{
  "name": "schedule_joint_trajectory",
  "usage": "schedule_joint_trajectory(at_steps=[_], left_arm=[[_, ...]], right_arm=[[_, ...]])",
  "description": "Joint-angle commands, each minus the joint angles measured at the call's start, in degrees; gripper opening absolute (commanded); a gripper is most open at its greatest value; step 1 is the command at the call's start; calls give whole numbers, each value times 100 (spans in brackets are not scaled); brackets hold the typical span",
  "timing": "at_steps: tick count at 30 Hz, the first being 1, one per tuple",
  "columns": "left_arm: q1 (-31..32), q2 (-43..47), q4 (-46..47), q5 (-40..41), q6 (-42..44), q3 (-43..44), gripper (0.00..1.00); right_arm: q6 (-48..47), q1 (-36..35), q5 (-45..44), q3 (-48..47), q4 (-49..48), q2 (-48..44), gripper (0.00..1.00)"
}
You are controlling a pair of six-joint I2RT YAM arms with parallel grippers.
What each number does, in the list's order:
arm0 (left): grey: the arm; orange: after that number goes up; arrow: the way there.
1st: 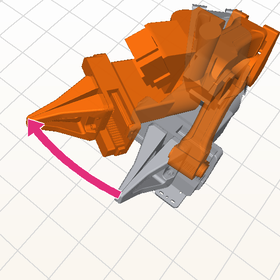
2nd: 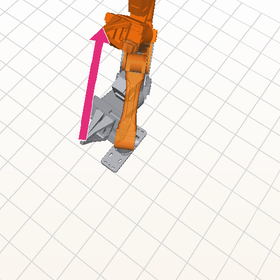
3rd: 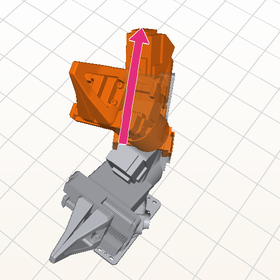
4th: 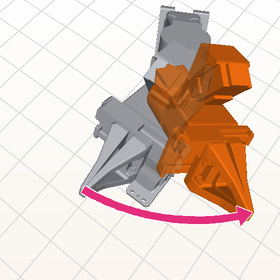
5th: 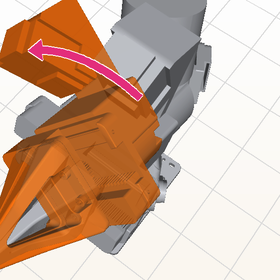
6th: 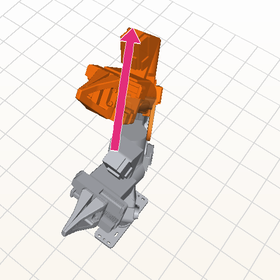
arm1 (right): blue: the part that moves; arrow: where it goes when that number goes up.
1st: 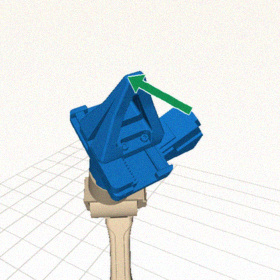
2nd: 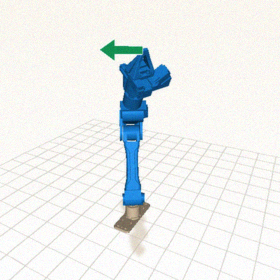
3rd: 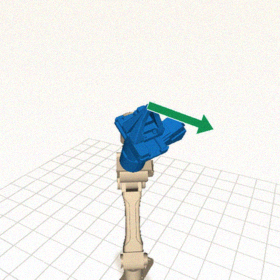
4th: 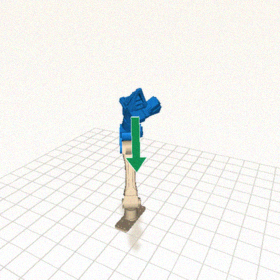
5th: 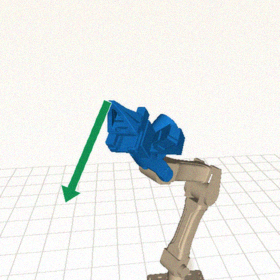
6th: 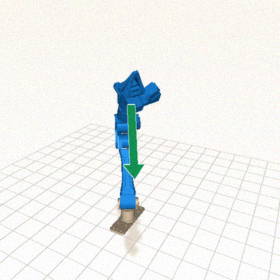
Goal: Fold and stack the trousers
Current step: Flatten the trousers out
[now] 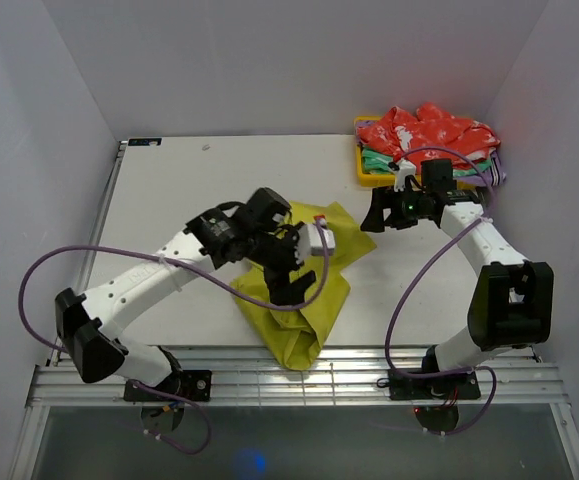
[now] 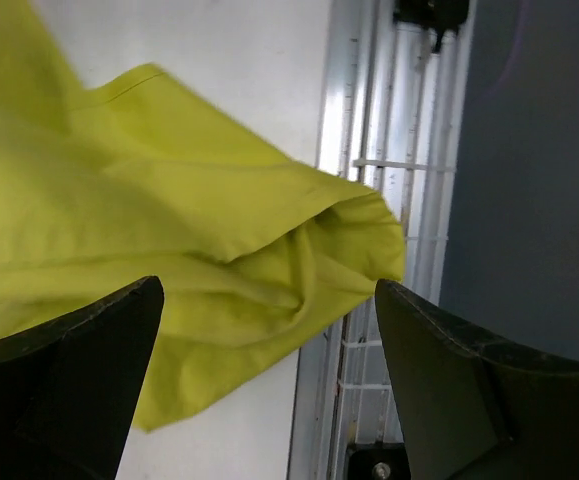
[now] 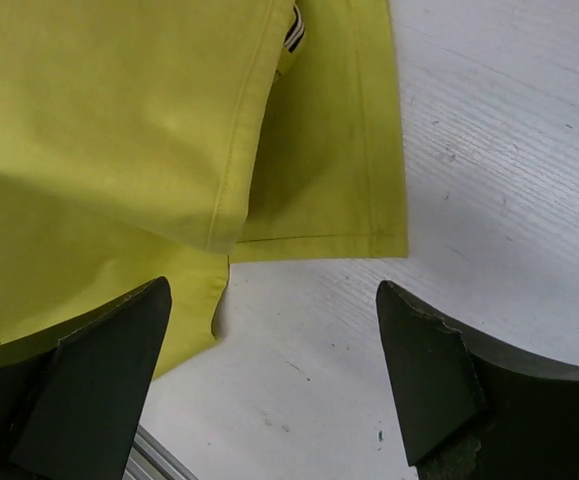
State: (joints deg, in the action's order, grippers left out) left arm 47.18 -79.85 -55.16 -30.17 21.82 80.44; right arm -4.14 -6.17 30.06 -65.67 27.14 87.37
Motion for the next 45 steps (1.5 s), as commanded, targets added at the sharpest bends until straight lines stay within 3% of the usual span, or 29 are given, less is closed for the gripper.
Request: schedule_joint_trajectory(at_steps=[1, 6, 16, 18, 22, 23, 26, 28, 31, 37, 38, 43, 44, 45], left_arm=[[1107, -381, -92, 863, 260, 68, 98], [2364, -935, 363, 1382, 586, -248, 98], [2876, -2034, 1419, 2806, 753, -784, 97], [2911, -2060, 1533, 2868, 779, -872, 84], [2902, -1929, 1543, 2929, 823, -1004, 40], [2902, -1842, 1578, 2938, 823, -1004, 2], [2833, -1245, 1526, 3026, 648, -724, 0], [2631, -831, 1324, 2413, 298, -339, 0], [1596, -218, 1349, 1449, -369, 418, 0], [-716, 426, 1894, 435, -1398, 1465, 0], [-1371, 566, 2095, 120, -1879, 1465, 0], [-3457, 884, 2886, -770, -3506, 614, 0], [-4331, 884, 3096, -980, -3831, 430, 0], [-4731, 832, 3212, -1573, -4444, 193, 0]], right_arm=[[133, 213, 158, 97, -42, 25, 89], [142, 283, 158, 344, -68, 78, 88], [124, 538, 298, 344, -50, 113, 88], [115, 538, 316, 318, -33, 113, 88], [98, 740, 368, 283, -24, 70, 87], [89, 749, 369, 291, -15, 52, 87], [28, 758, 351, 318, 11, -71, 87], [-42, 767, 333, 327, 20, -159, 87], [-95, 767, 325, 318, 29, -238, 87], [-139, 767, 342, 28, 11, -230, 89], [-157, 767, 360, -50, -6, -212, 89], [-26, 749, 527, -253, -217, 25, 89], [-8, 732, 527, -271, -261, 69, 89], [1, 714, 518, -288, -305, 139, 89]])
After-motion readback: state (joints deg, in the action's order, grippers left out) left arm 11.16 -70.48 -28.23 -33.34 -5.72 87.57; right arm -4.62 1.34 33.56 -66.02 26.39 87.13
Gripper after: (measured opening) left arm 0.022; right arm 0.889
